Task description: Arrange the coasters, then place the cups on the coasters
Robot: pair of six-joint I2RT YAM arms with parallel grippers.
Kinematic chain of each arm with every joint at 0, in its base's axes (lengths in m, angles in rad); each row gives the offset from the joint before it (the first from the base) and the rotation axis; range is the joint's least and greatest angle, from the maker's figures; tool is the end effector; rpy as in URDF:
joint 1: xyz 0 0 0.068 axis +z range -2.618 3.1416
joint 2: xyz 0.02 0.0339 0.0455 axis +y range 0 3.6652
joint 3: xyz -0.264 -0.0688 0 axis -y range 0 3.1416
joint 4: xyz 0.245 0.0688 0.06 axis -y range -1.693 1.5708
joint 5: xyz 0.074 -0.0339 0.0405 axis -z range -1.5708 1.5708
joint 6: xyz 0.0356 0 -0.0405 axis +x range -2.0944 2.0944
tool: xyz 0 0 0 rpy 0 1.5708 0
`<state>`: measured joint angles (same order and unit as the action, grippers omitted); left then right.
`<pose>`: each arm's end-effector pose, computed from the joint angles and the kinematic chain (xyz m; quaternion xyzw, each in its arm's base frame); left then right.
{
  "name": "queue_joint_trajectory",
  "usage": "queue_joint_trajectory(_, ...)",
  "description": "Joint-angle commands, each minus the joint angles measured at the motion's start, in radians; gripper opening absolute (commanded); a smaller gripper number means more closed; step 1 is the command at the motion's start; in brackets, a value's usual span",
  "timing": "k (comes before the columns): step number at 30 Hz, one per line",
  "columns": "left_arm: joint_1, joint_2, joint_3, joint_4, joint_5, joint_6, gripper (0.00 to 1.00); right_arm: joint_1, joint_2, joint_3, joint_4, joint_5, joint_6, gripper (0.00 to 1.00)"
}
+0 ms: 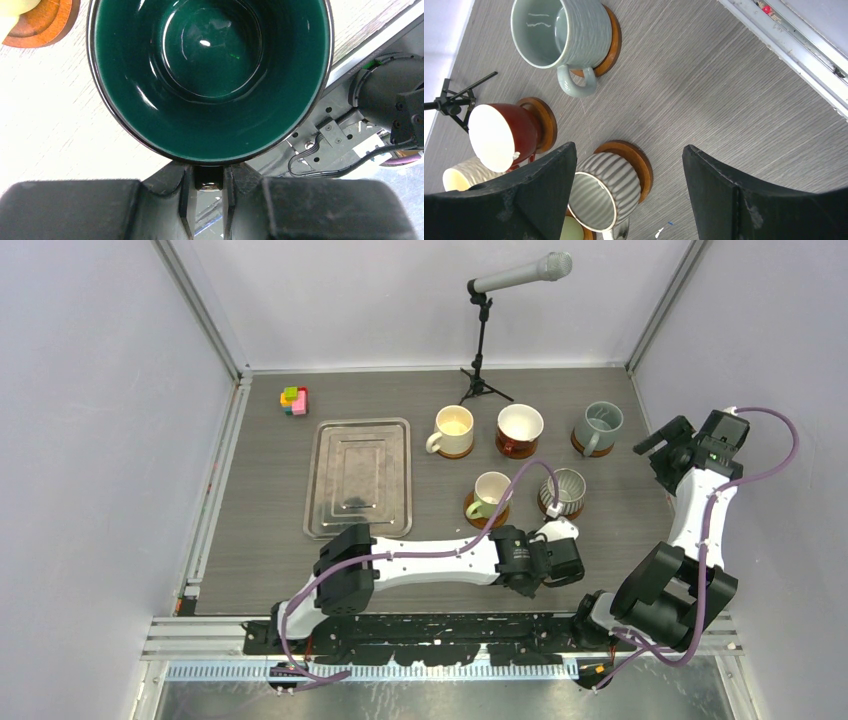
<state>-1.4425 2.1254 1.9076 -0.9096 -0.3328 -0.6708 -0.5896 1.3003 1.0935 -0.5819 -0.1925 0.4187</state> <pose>0.0701 -0.4521 0.2463 0.3283 0.9050 -0.1093 0.2473 0.2351 -0.1491 0.2990 0.4125 0.8234 0.0561 0.3856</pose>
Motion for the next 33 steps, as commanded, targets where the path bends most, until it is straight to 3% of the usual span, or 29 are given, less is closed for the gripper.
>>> queue_joint_trajectory(1,-0.002,-0.003,0.03,0.076,-0.041,-0.027,0.0,-0.006,-0.033,0.0,0.028,0.007,0.008,0.82)
queue_joint_trajectory(25,0.018,0.027,-0.03,0.121,0.009,-0.038,0.0,-0.013,-0.039,-0.004,0.028,0.005,0.006,0.82)
queue_joint_trajectory(33,0.019,0.025,-0.061,0.13,0.025,-0.052,0.15,-0.014,-0.041,-0.004,0.028,0.007,0.006,0.82)
